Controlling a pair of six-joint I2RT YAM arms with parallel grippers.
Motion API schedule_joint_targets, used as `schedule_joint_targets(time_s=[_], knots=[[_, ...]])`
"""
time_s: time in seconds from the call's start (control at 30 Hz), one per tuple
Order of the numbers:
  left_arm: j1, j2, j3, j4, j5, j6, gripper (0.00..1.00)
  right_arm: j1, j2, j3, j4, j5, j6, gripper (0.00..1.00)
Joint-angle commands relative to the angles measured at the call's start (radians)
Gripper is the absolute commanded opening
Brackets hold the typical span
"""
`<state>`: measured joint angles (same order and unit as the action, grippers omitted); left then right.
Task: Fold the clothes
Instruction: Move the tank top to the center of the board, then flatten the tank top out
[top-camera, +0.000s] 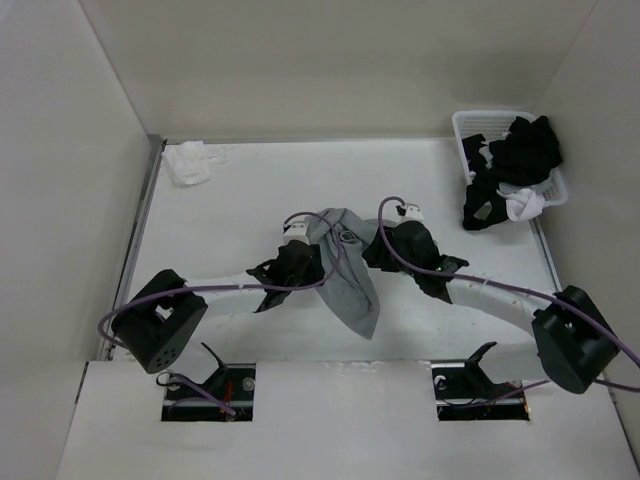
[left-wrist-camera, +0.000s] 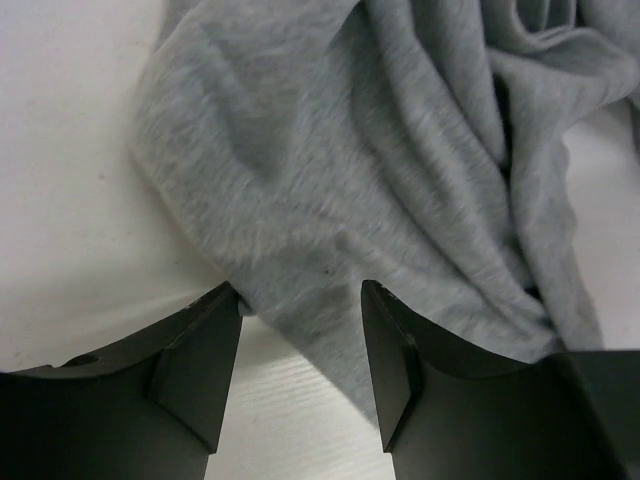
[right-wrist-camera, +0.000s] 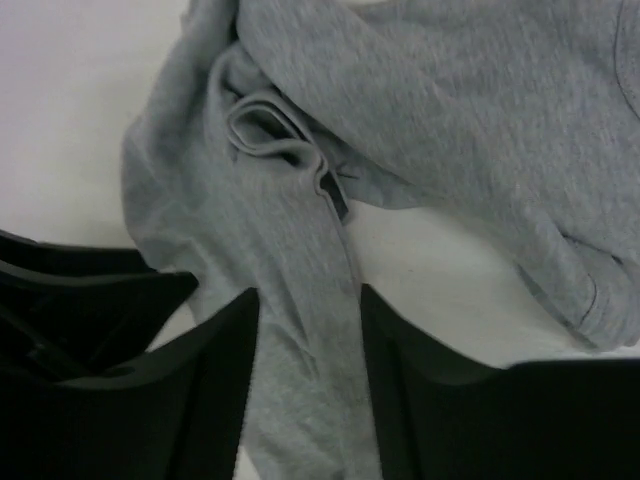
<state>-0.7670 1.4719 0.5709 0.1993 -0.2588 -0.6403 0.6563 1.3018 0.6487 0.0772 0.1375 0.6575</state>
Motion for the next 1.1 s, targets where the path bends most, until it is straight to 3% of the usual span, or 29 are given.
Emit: schedule_joint_targets(time_s=[0.0,0.07,0.2,0.27,0.3,0.33,0.4,0.57,0.7,0.77,0.83,0.93,1.07], knots=[[0.022,0.042,0.050,0.095,0.012,-0.018,0.46,0.010,0.149,0.129,0.076,-0.041,-0.022,0.55],[0.037,0.063,0.055,0.126,0.009,-0.019,0.42,0.009,0.215,0.163,0.093,-0.055,-0.013,0.55],[0.079,0.093,0.072,0.164,0.012,-0.041,0.19,0.010,0.321,0.213,0.145,-0.099,0.011,0.49],[0.110,0.094,0.080,0.172,0.010,-0.061,0.11,0.009,0.355,0.227,0.162,-0.101,0.022,0.39],[0.125,0.097,0.083,0.179,0.007,-0.067,0.10,0.009,0.370,0.232,0.170,-0.092,0.028,0.19],[0.140,0.100,0.087,0.186,0.004,-0.074,0.08,0.010,0.366,0.227,0.176,-0.075,0.034,0.07],[0.189,0.116,0.113,0.209,-0.002,-0.131,0.04,0.039,0.270,0.180,0.185,0.015,0.036,0.02],[0.280,0.117,0.178,0.215,-0.031,-0.150,0.01,0.240,-0.079,0.051,-0.141,0.088,0.169,0.03],[0.338,0.104,0.221,0.212,-0.033,-0.156,0.02,0.433,-0.173,-0.049,-0.286,-0.017,0.453,0.13],[0.354,0.100,0.248,0.201,-0.033,-0.147,0.06,0.539,-0.170,-0.055,-0.281,-0.078,0.499,0.31],[0.357,0.094,0.260,0.180,-0.028,-0.136,0.18,0.585,-0.194,-0.035,-0.322,-0.040,0.467,0.52],[0.355,0.038,0.227,0.157,-0.049,-0.119,0.35,0.517,-0.257,-0.029,-0.384,0.046,0.400,0.59],[0.344,-0.100,0.120,0.126,-0.105,-0.087,0.44,0.368,-0.266,-0.076,-0.375,0.149,0.344,0.53]])
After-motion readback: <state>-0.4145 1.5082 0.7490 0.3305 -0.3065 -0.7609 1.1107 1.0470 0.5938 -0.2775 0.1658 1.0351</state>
